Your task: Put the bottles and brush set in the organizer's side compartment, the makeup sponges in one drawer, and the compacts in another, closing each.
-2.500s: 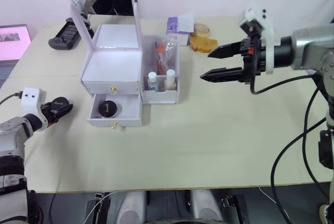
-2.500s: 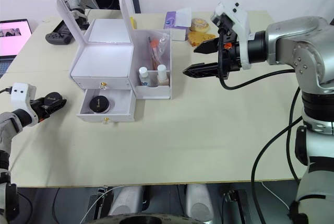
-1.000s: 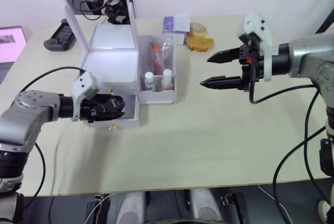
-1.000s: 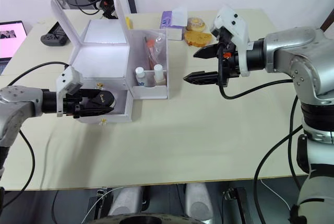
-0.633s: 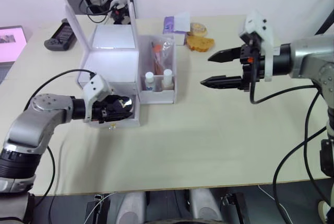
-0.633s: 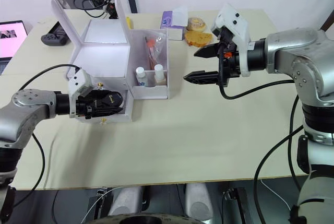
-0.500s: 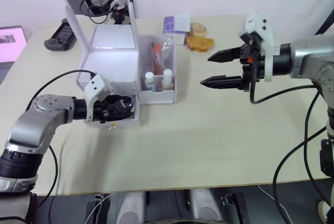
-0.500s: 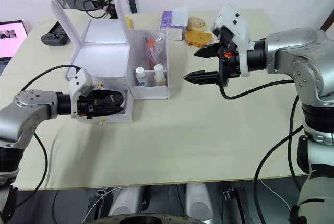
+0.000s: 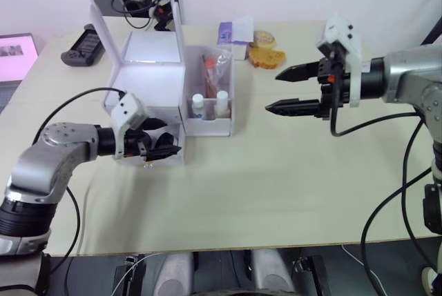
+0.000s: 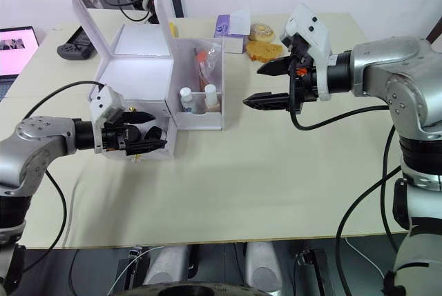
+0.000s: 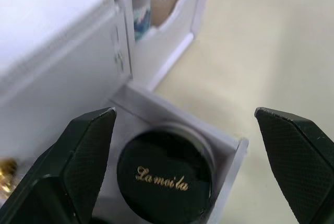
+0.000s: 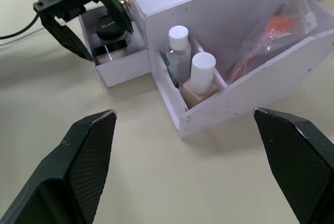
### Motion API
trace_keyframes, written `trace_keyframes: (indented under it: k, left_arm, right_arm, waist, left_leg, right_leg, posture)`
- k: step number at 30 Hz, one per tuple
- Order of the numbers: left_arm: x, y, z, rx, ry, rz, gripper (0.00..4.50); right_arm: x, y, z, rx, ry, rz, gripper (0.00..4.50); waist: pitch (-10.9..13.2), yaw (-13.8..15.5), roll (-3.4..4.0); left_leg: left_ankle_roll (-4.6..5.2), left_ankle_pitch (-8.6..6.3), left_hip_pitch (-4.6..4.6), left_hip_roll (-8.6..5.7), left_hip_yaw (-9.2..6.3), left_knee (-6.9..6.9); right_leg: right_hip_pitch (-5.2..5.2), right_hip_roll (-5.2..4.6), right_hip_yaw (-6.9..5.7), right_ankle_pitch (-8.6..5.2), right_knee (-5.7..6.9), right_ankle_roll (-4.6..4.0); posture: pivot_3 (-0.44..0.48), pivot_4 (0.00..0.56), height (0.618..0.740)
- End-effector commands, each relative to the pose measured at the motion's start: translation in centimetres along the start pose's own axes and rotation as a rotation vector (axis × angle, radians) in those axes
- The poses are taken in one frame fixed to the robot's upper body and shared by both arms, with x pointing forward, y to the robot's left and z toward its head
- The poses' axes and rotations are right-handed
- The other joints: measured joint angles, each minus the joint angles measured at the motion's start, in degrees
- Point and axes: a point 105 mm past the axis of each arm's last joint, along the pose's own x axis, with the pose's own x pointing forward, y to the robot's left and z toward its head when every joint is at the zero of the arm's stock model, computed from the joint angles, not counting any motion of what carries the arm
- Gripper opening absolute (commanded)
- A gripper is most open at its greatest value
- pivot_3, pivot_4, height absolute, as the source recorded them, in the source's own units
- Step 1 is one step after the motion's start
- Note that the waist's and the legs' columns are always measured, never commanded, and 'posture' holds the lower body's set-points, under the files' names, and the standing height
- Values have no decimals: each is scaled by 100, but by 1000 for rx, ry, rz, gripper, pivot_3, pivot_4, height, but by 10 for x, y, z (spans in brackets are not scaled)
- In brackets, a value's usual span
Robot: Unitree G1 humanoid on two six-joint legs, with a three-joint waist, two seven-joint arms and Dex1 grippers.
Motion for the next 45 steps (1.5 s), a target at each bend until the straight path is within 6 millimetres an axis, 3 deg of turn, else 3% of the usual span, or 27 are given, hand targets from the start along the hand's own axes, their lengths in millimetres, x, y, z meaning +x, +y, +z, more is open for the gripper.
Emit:
trace_keyframes:
  k: [1,7,14,17,24,32,40,45]
  left_arm:
    - [-11,1,16,43,-29,27,4481]
    - [-22,-16,20,11,-25,-24,4481]
    - [-38,-9,23,-31,-62,51,4481]
    - [-43,0,19,-25,-68,108,3586]
    - [-28,4,6,4,-39,98,35]
    - [-11,4,4,6,-52,52,35]
    - [1,3,-17,17,25,36,35]
    - [7,5,-18,13,13,41,35]
  right_arm:
    - [-4,1,12,-53,-26,-7,4500]
    - [-3,1,13,-54,-27,0,4500]
    - [-1,2,13,-59,-30,9,4500]
    - [0,2,14,-62,-35,11,4500]
    - [-1,3,15,-73,-38,6,4500]
    - [-3,3,15,-75,-37,-5,4500]
    - [-4,2,15,-72,-36,-15,4500]
    - [-3,2,16,-72,-38,-14,4500]
  waist:
    - [0,-13,0]
    - [0,-28,0]
    - [0,-17,0]
    - [0,-17,0]
    - [0,-13,0]
    - [0,-16,0]
    - [0,-13,0]
    - [0,-9,0]
  left_leg:
    - [0,0,0,0,0,0]
    - [0,0,0,0,0,-2]
    - [0,0,0,0,-1,0]
    - [0,0,0,0,-1,0]
    - [0,0,0,0,0,-1]
    - [0,0,-1,-1,0,-1]
    - [0,0,0,0,0,-1]
    - [0,0,-1,-1,0,0]
  right_leg:
    - [0,0,0,0,0,0]
    - [0,0,0,0,0,0]
    - [0,0,0,0,-1,0]
    - [0,0,0,0,-1,0]
    - [0,0,0,0,-1,0]
    - [0,0,0,0,-2,0]
    - [0,0,0,0,-1,0]
    - [0,0,0,0,-1,0]
  posture:
    - [0,150,740]
    - [0,150,740]
    - [0,150,740]
    - [0,150,740]
    - [0,150,740]
    - [0,150,740]
    - [0,150,740]
    - [0,150,740]
